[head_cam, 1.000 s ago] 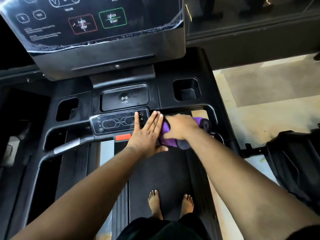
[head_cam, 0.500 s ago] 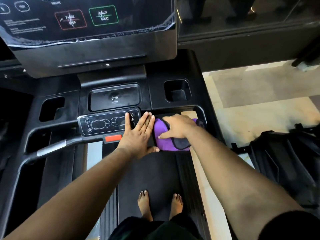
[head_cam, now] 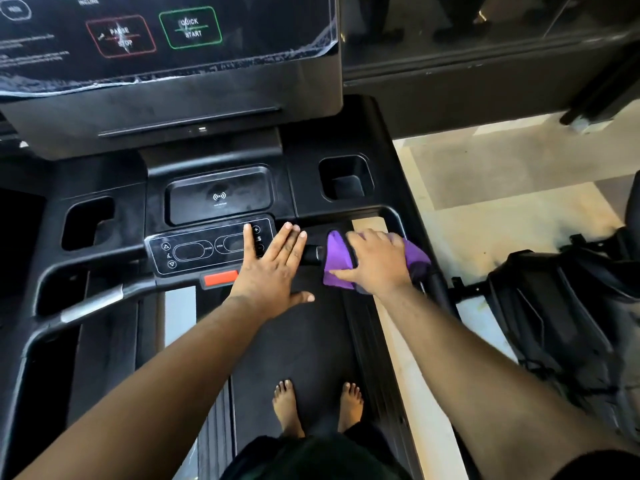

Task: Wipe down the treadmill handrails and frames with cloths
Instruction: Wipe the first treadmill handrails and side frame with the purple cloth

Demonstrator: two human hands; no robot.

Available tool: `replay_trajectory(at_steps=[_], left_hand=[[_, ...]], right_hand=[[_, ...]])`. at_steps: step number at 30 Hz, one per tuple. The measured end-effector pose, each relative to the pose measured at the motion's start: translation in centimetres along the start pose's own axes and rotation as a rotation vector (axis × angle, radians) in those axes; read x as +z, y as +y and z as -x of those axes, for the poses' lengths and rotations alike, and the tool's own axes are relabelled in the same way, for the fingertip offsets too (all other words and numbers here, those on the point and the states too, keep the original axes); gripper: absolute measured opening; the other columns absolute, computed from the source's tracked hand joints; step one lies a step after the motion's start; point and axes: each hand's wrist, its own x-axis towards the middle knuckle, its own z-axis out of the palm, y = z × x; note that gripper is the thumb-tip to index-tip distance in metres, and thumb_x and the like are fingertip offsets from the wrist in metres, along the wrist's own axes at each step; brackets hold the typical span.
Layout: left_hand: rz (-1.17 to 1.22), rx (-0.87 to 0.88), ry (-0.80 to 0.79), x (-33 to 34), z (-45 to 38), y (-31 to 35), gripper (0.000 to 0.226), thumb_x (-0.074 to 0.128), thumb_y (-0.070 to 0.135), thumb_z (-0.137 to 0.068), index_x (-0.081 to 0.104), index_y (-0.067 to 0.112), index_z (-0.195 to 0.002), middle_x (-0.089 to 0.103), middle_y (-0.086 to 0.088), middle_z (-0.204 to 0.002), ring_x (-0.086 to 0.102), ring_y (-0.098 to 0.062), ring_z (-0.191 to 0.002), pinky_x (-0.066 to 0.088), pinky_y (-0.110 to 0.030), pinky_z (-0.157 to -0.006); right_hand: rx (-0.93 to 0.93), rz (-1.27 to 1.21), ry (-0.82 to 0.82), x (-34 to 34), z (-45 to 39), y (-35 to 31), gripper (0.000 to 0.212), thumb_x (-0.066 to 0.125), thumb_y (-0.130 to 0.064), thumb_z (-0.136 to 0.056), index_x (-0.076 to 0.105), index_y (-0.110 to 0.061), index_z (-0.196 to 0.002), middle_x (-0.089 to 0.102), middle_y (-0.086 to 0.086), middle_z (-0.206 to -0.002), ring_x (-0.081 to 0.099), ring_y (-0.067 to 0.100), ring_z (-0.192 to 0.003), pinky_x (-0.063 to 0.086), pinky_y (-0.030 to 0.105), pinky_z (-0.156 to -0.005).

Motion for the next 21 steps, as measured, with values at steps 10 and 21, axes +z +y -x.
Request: replay_trajectory(at_steps=[10, 21], left_hand=[[0.039, 0.001, -0.019, -0.5, -0.1, 0.1, 0.121, 0.01, 0.095, -0.078, -0.02, 0.01, -0.159, -0.012, -0.001, -0.172, -0.027, -0.018, -0.155, -0.009, -0.082, -0.108], [0.262, -0.092, -0.125, -2.3, -0.2, 0.6, 0.128, -0.015, 0.098, -0.068, -0.011, 0.012, -0.162, -0.012, 0.003, -0.172, -0.03, -0.013, -0.153, -0.023, -0.075, -0.109]], right_hand=[[-0.122, -0.109, -0.33, -3.3, -2.8, 2.5, 0.06, 0.063, -0.084, -0.059, 0.048, -0.034, -0.09, 0.06, -0.013, -0.087, 0.059, 0.024, -0.084, 0.038, 0.033, -0.06], [-0.115, -0.224, 0.054, 0.2, 2.2, -5.9, 0.097, 0.078, -0.023, -0.08, 0.023, -0.028, -0.16, 0.029, -0.006, -0.163, 0.022, 0.021, -0.15, 0.005, 0.053, -0.124]])
